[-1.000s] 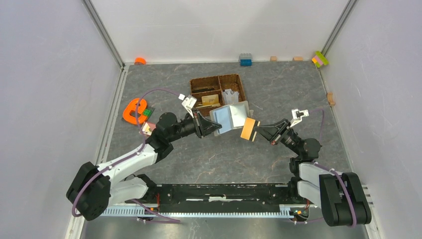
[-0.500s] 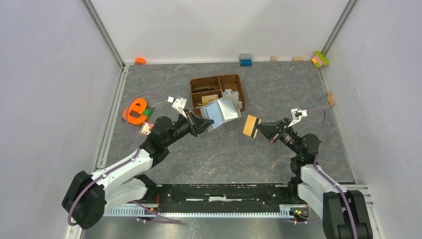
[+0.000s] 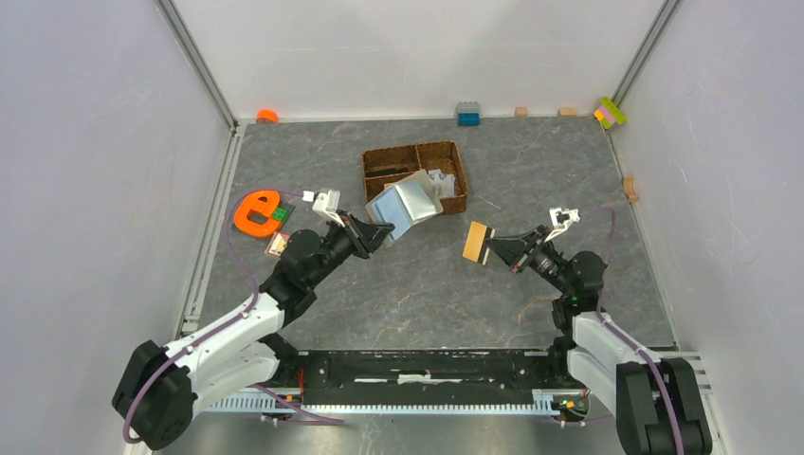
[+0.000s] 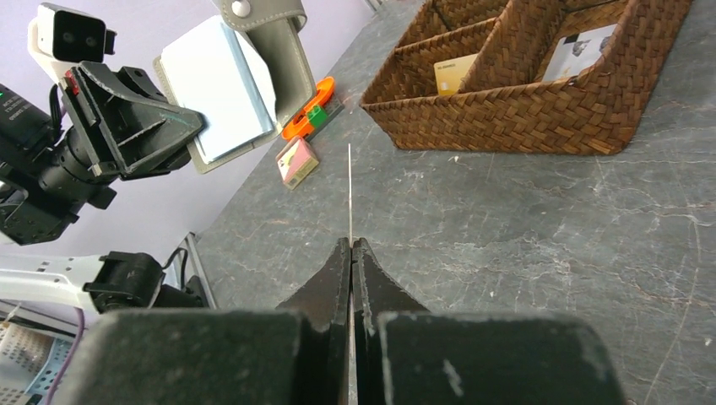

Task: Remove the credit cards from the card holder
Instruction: Place the credit card in the storage box.

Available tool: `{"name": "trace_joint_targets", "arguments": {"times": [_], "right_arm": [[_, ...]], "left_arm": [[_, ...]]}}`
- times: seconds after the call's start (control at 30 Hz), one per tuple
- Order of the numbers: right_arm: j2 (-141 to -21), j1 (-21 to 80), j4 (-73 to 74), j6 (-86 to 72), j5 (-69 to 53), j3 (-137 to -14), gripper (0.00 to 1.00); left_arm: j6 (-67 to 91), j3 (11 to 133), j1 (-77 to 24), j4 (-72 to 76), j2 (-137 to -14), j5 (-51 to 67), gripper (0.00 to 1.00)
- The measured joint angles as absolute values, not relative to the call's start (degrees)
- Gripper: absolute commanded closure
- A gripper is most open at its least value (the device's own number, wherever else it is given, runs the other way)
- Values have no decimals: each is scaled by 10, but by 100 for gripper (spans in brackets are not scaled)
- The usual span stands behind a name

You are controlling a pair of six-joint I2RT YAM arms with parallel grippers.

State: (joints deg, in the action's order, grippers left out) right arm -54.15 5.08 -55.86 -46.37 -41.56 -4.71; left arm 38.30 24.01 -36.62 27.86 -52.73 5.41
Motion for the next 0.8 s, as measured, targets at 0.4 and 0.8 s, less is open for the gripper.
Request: {"name": "trace_joint_targets", "arguments": {"times": [0.4, 0.8], "right_arm": [[-519, 129, -383, -350, -304, -139, 100], [-712, 284, -196, -192, -176, -384, 100]], "left_arm": [[397, 216, -364, 169, -401, -96, 98], [431, 191, -363, 77, -288, -240, 98]]}}
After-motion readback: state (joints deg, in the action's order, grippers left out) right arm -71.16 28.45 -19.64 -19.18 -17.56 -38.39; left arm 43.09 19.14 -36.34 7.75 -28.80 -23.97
